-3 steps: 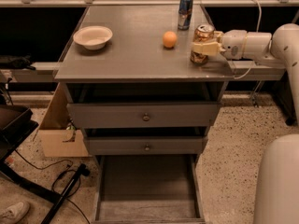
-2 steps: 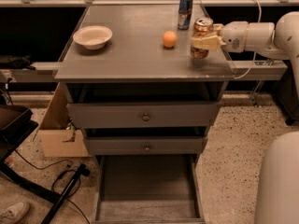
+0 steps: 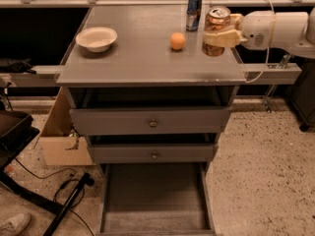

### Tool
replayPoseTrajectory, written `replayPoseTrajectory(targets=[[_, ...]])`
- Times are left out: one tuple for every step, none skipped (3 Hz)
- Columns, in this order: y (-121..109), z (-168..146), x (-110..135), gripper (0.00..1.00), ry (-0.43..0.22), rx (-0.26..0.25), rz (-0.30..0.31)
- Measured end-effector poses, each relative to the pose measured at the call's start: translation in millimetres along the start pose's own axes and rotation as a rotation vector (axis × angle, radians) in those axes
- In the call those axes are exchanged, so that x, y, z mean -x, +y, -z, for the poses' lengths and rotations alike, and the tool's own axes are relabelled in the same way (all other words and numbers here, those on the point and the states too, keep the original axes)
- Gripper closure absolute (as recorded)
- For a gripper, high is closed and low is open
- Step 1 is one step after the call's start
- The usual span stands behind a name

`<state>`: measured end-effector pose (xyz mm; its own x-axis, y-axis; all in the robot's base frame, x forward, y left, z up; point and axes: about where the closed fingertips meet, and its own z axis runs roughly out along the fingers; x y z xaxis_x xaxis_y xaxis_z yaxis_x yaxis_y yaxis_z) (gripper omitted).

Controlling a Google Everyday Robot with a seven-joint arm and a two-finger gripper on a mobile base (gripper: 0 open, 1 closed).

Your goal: Place orange can into bottom drawer

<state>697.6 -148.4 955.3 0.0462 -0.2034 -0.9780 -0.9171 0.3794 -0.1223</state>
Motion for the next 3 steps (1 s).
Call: replayPoseTrajectory(targets=[[39, 21, 21, 1.0, -0.044, -0.036, 0.008], [82, 34, 12, 1.0, -0.061, -0.054, -0.026], [121, 29, -35, 1.0, -0.034, -0.054, -0.095]])
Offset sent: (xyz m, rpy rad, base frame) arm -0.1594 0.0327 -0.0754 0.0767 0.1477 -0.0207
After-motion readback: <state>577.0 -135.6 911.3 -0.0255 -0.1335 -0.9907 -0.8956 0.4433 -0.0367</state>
